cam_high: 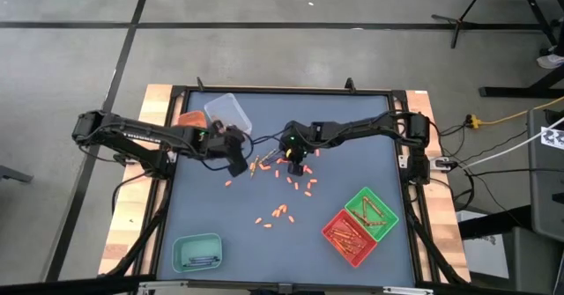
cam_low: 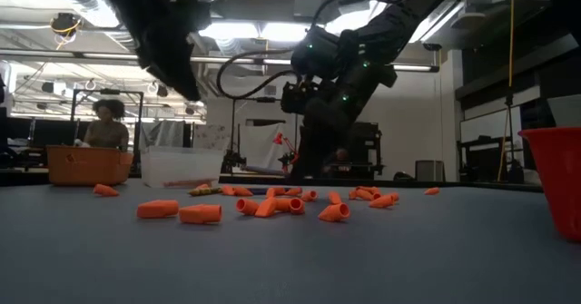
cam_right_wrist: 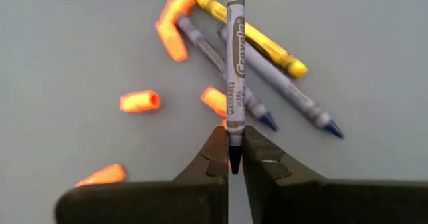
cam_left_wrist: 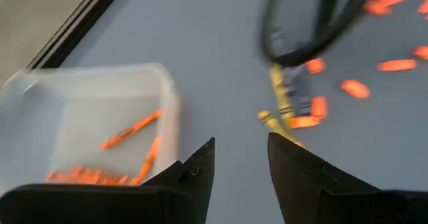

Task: Sort crayons
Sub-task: Put the blue crayon into the blue bin

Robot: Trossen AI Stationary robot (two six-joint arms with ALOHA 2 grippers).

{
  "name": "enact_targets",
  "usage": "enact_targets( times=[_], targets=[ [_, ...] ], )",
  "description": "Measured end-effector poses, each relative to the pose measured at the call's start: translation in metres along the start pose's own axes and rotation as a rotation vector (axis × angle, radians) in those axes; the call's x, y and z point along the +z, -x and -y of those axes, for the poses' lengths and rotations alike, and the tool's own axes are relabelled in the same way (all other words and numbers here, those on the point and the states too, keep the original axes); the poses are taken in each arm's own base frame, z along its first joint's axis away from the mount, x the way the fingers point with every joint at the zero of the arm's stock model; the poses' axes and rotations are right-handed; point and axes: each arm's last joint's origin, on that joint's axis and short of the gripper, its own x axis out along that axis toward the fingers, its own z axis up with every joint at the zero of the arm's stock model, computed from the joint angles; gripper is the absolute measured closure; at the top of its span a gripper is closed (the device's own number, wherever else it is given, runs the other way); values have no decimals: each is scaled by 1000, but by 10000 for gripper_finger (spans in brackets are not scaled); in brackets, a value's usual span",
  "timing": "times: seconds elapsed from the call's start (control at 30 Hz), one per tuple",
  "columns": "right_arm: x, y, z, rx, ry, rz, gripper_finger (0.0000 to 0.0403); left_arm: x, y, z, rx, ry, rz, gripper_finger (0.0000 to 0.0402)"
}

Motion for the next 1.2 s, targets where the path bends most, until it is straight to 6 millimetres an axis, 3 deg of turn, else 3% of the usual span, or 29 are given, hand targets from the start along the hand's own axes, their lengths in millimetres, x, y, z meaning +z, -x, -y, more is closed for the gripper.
enact_targets(
  times=[0.37, 0.73, 1.2],
  targets=[
    [12, -3, -31, 110, 81, 113, 385, 2, 9, 22, -211, -184, 66, 280],
    [31, -2, -67, 162, 189, 318, 381, -5, 16, 34, -337, -229, 32, 280],
    [43, 3, -71, 164, 216, 445, 380, -6, 17, 36, -390, -183, -2, 280]
  ],
)
